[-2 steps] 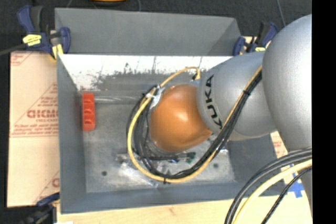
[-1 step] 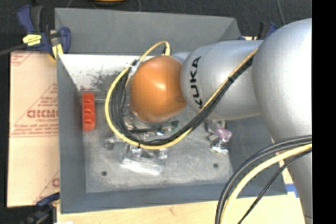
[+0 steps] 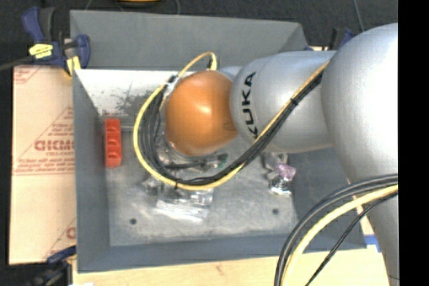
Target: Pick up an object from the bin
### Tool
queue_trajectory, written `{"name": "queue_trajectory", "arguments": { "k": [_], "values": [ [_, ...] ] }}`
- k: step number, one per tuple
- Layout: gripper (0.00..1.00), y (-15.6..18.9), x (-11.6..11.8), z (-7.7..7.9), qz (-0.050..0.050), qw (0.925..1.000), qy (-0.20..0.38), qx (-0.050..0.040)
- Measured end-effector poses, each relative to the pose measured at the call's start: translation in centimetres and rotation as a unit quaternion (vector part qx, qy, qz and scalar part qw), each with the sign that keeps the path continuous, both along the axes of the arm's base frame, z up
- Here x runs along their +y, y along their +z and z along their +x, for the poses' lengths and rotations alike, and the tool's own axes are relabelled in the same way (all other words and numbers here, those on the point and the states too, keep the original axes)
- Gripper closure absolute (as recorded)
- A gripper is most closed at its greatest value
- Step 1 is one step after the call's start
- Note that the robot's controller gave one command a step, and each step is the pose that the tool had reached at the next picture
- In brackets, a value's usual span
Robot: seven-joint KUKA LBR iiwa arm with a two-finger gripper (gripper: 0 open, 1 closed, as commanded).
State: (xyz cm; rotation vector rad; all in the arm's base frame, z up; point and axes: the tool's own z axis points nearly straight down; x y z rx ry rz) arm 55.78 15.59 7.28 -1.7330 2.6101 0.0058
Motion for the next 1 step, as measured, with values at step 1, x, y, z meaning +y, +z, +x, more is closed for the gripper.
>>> {"name": "queue_trajectory", "arguments": {
  "k": [1],
  "values": [
    [1.0, 6.23, 0.0, 0.2, -0.002, 1.0, -0.003, -0.0013]
  ]
}}
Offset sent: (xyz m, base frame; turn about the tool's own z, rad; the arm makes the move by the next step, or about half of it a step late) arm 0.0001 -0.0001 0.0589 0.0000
